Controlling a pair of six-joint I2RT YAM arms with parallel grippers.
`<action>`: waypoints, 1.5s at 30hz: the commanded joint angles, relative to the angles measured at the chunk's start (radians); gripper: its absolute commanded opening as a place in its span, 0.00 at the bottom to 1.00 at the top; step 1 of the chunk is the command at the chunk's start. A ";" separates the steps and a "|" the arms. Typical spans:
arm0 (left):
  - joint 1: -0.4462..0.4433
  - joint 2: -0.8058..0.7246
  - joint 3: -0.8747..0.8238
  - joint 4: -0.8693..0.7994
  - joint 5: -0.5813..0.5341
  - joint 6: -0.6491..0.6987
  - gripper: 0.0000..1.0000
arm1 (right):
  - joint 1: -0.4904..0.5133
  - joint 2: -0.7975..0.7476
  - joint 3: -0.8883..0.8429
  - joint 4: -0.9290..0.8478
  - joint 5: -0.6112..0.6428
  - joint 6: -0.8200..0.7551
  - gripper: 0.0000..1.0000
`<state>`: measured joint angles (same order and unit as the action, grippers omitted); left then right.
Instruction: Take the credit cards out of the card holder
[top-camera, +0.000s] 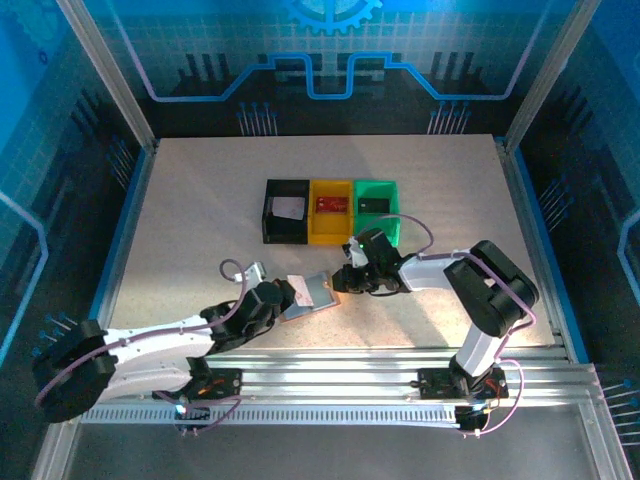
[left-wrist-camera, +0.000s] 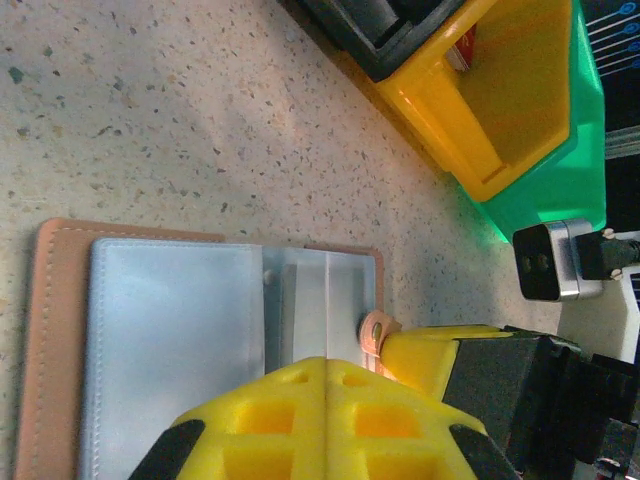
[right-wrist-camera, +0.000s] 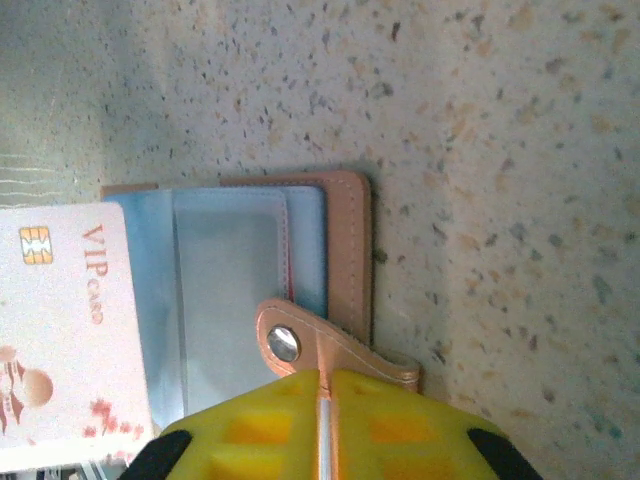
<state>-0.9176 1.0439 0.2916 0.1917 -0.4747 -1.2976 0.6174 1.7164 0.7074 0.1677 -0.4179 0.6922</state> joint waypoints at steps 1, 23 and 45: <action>-0.006 -0.034 -0.018 0.014 -0.005 0.054 0.00 | -0.008 -0.027 -0.014 -0.079 0.023 -0.011 0.14; -0.008 -0.055 -0.008 0.285 0.225 0.245 0.00 | 0.002 -0.410 -0.207 0.186 -0.154 0.000 0.55; -0.037 -0.062 -0.017 0.394 0.265 0.255 0.00 | 0.002 -0.480 -0.342 0.468 -0.226 0.067 0.56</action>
<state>-0.9432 0.9936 0.2729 0.5522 -0.2115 -1.0695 0.6186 1.2636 0.3740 0.5491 -0.6151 0.7456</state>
